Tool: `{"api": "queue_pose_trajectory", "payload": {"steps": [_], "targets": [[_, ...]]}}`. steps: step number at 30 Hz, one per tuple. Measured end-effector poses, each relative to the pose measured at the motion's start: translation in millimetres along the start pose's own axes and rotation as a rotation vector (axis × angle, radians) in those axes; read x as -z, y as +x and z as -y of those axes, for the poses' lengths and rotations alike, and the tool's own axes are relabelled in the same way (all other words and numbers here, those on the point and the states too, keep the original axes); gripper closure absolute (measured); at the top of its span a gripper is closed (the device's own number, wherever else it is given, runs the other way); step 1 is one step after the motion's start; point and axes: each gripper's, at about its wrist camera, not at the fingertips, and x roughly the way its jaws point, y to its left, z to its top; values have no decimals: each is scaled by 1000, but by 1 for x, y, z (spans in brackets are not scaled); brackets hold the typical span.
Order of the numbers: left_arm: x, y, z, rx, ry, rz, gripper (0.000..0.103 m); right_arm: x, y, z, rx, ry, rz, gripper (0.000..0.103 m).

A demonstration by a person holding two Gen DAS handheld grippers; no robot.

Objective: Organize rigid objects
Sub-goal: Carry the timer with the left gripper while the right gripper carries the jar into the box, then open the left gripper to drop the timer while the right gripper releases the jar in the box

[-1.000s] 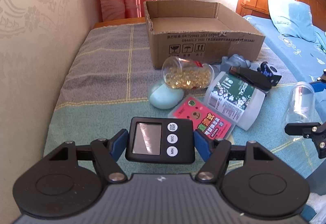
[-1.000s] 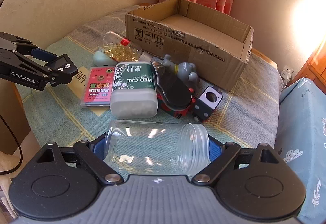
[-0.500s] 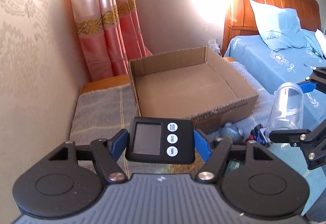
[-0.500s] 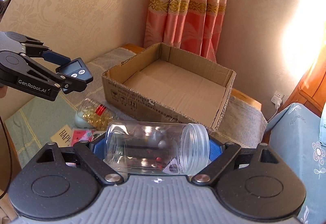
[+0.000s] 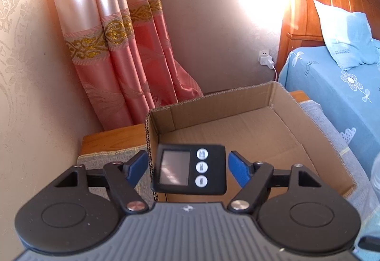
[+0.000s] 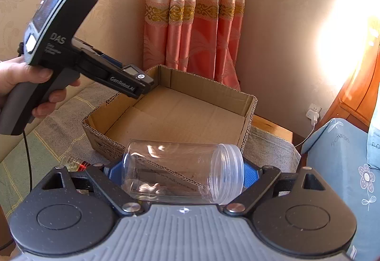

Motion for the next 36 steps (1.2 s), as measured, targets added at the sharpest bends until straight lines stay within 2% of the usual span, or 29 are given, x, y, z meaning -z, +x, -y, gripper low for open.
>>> {"api": "queue_pose_trajectory", "payload": {"steps": [2, 4, 9, 14, 20, 27, 30, 31, 36], "targets": [[0, 4, -3, -10, -30, -1, 16, -1, 3, 0, 5, -1, -4, 9], [4, 2, -5, -2, -37, -7, 16, -2, 6, 0, 3, 0, -8, 9], [24, -28, -6, 0, -33, 17, 11, -5, 15, 2, -1, 13, -22, 9], [58, -71, -9, -16, -60, 51, 7, -11, 26, 5, -9, 41, -32, 9], [102, -107, -8, -89, -96, 77, 3, -27, 51, 10, -5, 72, -55, 9], [134, -120, -7, -147, -132, 64, 3, -58, 92, 25, 31, 134, -92, 9], [139, -121, -5, -162, -124, 54, 3, -72, 107, 30, 74, 164, -76, 7], [142, -122, -5, -164, -122, 51, 3, -76, 110, 31, 96, 161, -72, 0], [147, -126, -9, -170, -126, 46, 3, -74, 105, 33, 108, 182, -86, 0]]}}
